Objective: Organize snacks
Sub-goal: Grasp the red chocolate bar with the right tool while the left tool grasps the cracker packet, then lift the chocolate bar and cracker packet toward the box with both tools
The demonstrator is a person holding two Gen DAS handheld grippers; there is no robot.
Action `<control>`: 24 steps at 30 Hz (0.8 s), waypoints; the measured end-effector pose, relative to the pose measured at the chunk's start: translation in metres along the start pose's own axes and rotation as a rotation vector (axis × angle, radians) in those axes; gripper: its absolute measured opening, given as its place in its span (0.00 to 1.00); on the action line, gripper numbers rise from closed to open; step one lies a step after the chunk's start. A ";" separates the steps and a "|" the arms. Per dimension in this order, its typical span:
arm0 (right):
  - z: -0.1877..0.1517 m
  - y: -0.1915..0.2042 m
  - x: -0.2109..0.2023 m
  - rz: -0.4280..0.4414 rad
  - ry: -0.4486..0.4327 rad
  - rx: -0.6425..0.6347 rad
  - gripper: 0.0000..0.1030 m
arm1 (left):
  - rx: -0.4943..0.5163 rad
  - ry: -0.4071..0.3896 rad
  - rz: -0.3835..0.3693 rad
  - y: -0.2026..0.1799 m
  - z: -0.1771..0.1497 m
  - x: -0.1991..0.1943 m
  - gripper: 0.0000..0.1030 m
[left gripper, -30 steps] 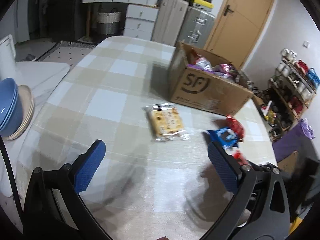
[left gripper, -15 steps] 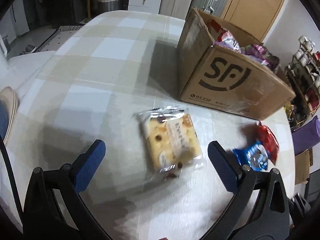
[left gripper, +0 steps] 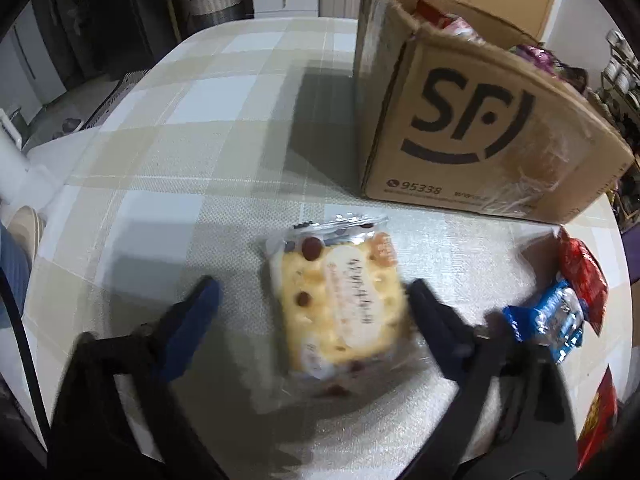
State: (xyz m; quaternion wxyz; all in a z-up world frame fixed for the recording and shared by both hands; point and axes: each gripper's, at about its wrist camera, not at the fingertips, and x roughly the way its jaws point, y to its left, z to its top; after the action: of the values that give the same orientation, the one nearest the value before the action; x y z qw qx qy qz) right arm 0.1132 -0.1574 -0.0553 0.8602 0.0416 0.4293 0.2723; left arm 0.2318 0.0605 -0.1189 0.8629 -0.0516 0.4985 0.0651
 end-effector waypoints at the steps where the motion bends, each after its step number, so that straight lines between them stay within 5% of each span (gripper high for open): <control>1: 0.000 0.000 -0.001 -0.005 -0.002 -0.002 0.43 | 0.015 -0.008 -0.012 -0.001 0.001 -0.004 0.55; 8: -0.002 0.001 -0.001 -0.025 -0.010 -0.005 0.43 | 0.019 -0.003 -0.110 0.016 -0.005 -0.014 0.54; 15: -0.003 -0.008 -0.004 -0.046 -0.025 0.036 0.44 | -0.002 -0.028 -0.128 0.040 -0.028 -0.042 0.54; 24: 0.000 -0.003 -0.024 -0.017 -0.115 0.078 0.44 | 0.081 -0.167 -0.188 0.010 -0.066 -0.118 0.54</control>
State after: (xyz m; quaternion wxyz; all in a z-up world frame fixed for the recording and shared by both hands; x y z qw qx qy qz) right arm 0.1025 -0.1717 -0.0390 0.8834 0.0867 0.3897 0.2452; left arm 0.1153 0.0531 -0.0503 0.9051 -0.0575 0.4201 -0.0321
